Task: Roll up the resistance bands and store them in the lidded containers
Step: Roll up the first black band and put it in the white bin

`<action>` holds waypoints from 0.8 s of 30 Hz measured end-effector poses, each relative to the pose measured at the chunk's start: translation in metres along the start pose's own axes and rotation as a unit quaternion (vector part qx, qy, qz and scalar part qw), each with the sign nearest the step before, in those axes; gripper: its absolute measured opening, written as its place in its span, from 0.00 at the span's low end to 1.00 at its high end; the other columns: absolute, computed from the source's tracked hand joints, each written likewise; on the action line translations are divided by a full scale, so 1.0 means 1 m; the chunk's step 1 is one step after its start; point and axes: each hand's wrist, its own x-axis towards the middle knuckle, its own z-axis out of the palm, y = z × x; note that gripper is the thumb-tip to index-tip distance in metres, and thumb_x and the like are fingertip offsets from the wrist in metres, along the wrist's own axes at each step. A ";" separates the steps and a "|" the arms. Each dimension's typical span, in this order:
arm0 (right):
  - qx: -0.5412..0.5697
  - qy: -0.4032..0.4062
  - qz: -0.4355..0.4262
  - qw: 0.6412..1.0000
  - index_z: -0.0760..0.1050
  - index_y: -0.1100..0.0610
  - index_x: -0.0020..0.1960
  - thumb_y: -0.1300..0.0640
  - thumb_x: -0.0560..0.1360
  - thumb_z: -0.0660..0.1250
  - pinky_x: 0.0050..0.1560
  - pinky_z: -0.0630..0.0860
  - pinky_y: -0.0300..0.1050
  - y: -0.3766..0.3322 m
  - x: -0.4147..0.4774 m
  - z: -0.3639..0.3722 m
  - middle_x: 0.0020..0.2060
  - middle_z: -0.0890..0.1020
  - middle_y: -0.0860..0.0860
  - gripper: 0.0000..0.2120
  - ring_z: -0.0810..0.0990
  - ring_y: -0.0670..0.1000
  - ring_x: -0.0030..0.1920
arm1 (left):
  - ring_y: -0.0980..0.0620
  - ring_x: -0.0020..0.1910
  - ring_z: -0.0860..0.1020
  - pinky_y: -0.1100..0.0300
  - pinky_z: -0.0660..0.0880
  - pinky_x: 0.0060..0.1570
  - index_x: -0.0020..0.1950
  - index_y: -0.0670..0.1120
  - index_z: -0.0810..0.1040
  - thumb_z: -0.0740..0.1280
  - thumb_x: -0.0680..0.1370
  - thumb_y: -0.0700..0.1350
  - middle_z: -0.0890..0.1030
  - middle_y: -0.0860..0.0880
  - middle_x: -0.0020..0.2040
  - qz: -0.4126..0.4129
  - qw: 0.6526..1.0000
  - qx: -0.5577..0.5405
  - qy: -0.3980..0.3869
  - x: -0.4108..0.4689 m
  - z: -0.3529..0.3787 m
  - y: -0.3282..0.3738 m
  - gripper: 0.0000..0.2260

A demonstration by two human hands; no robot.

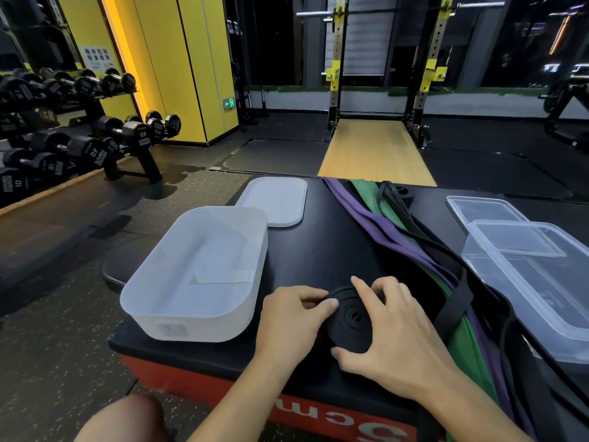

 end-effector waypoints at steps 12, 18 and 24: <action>0.008 0.106 0.054 0.993 0.69 0.52 0.74 0.24 0.59 0.65 0.55 0.74 0.47 0.000 0.000 0.006 0.55 0.66 0.47 0.51 0.71 0.52 0.56 | 0.65 0.48 0.85 0.71 0.79 0.46 0.55 0.53 0.86 0.76 0.77 0.39 0.87 0.62 0.44 -0.067 0.970 -0.231 -0.019 -0.002 0.020 0.012 0.11; 0.005 0.075 0.045 0.996 0.64 0.48 0.78 0.22 0.60 0.63 0.59 0.72 0.45 0.003 0.002 0.008 0.58 0.64 0.44 0.53 0.69 0.49 0.59 | 0.63 0.50 0.85 0.61 0.82 0.57 0.59 0.51 0.87 0.78 0.75 0.42 0.88 0.57 0.48 -0.074 0.974 -0.212 0.007 -0.004 0.020 0.009 0.13; 0.033 0.053 0.021 0.998 0.50 0.36 0.81 0.25 0.62 0.61 0.59 0.75 0.44 0.007 0.002 0.007 0.66 0.60 0.41 0.50 0.64 0.46 0.64 | 0.62 0.51 0.85 0.56 0.82 0.59 0.58 0.53 0.87 0.79 0.74 0.43 0.88 0.59 0.48 -0.079 0.973 -0.212 0.037 -0.007 0.020 0.010 0.13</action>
